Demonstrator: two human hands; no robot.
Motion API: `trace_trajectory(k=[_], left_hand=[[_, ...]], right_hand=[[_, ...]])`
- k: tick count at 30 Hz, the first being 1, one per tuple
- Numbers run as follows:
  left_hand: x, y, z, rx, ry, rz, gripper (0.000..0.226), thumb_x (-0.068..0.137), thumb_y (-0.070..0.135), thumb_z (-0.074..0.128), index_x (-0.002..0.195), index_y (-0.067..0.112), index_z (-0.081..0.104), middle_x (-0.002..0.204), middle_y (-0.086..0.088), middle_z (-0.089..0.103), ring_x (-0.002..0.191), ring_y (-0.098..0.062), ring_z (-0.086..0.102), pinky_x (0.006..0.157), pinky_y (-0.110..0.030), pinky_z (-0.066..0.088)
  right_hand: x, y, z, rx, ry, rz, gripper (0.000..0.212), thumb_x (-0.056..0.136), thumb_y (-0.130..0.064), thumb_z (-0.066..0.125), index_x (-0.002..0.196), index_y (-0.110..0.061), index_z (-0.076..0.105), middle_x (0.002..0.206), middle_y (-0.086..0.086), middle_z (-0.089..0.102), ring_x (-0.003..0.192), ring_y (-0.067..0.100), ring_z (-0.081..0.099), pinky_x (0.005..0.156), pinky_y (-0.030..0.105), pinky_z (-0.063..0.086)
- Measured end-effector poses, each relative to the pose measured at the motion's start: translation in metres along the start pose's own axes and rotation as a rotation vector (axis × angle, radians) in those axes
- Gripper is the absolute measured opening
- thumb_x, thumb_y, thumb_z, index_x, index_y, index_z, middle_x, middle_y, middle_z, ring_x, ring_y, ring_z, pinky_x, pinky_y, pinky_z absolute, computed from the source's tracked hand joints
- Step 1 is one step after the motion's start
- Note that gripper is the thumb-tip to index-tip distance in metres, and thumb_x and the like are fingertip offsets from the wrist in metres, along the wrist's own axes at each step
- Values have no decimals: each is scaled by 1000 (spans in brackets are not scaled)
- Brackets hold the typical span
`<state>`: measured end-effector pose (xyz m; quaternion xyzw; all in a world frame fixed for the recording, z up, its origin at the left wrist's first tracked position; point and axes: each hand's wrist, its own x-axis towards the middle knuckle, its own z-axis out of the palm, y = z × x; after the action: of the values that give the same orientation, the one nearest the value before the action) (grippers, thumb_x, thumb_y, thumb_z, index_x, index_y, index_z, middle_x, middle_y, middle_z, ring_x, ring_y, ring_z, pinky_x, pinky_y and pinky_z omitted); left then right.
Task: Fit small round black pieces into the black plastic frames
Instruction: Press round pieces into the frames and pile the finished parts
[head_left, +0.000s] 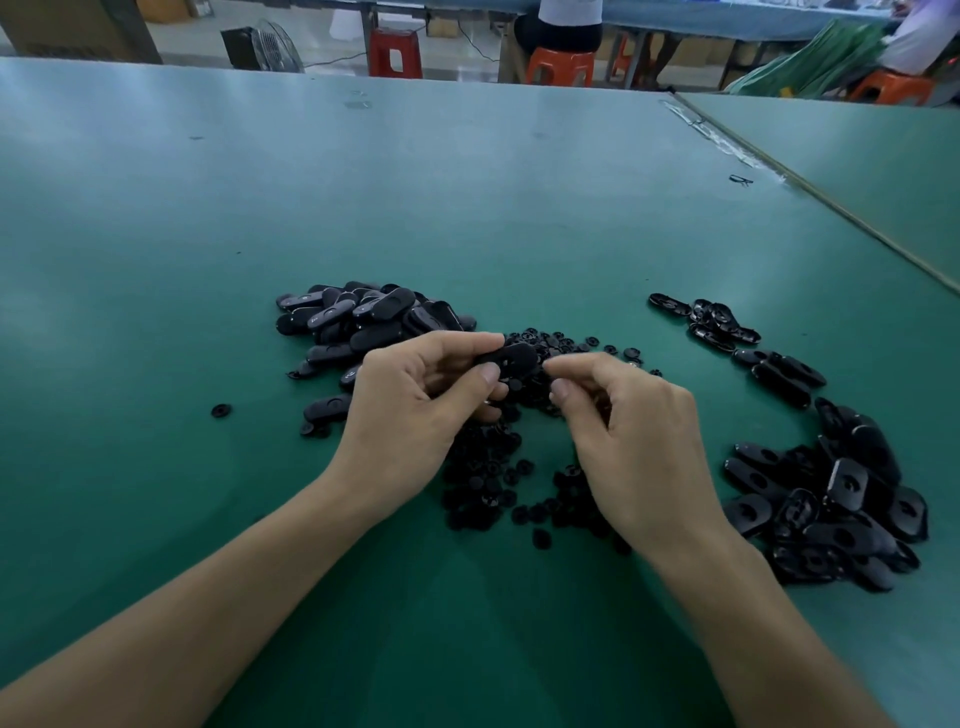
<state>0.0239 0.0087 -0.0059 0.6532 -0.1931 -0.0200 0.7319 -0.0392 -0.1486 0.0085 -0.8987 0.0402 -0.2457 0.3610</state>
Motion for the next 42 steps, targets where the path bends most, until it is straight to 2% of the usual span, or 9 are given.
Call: trace_trajectory(k=[5,9,12,17,22,28,33,39,42], left_hand=[[-1,0,0,32,-4,-7,30,91,-6,66,104,20,75,85,-3,78,78,-14,75,69,-22,59],[-2,0,0,56,-26,3,30,90,-5,68,102,22,75,84,-3,78,80,-18,76,69,-24,60],[-3,0,-1,83,-38,14,31,89,-5,69,101,22,76,83,-4,78,79,-19,76,68,-26,61],[-4,0,-1,127,-69,27,28,88,-2,72,103,21,76,85,-5,79,77,-21,76,69,-28,61],[-5,1,0,144,-83,28,24,81,11,72,101,22,76,88,-3,79,79,-24,76,72,-35,63],[-5,1,0,144,-90,25,23,79,13,72,100,21,76,89,-2,79,79,-22,76,71,-29,61],[-5,1,-1,130,-129,32,25,84,4,73,103,19,75,92,-1,78,83,-18,75,71,-25,59],[-6,0,0,157,-113,44,26,81,12,72,104,21,75,94,0,79,86,-18,75,76,-30,61],[-6,-1,2,131,-108,43,26,82,11,71,104,24,75,94,1,79,86,-16,75,76,-26,59]], right_hand=[[-1,-2,-1,171,52,2,14,94,-11,68,96,-24,71,81,-21,70,77,-2,67,67,5,46],[-1,-5,0,220,56,17,15,92,-12,71,92,-27,72,84,-16,71,81,1,67,71,7,46],[-1,-4,0,304,49,59,18,89,-13,74,87,-30,73,77,-13,71,73,5,66,68,12,48],[-3,-9,5,359,18,69,21,87,-11,75,83,-31,71,78,-18,72,73,4,68,67,11,49],[-4,-9,8,365,24,71,22,86,-9,76,83,-30,71,79,-18,72,75,2,69,67,10,49],[-4,-8,8,393,-20,112,25,87,-9,75,80,-32,69,78,-17,72,75,1,69,69,11,50],[-4,-6,12,406,18,167,19,86,-11,76,81,-28,70,77,-14,73,74,4,69,70,17,52],[-7,-8,15,408,54,172,18,87,-11,76,83,-28,71,78,-16,72,74,2,69,70,15,52],[-8,-10,17,387,86,176,18,88,-12,75,83,-28,70,79,-19,71,75,1,68,67,11,49]])
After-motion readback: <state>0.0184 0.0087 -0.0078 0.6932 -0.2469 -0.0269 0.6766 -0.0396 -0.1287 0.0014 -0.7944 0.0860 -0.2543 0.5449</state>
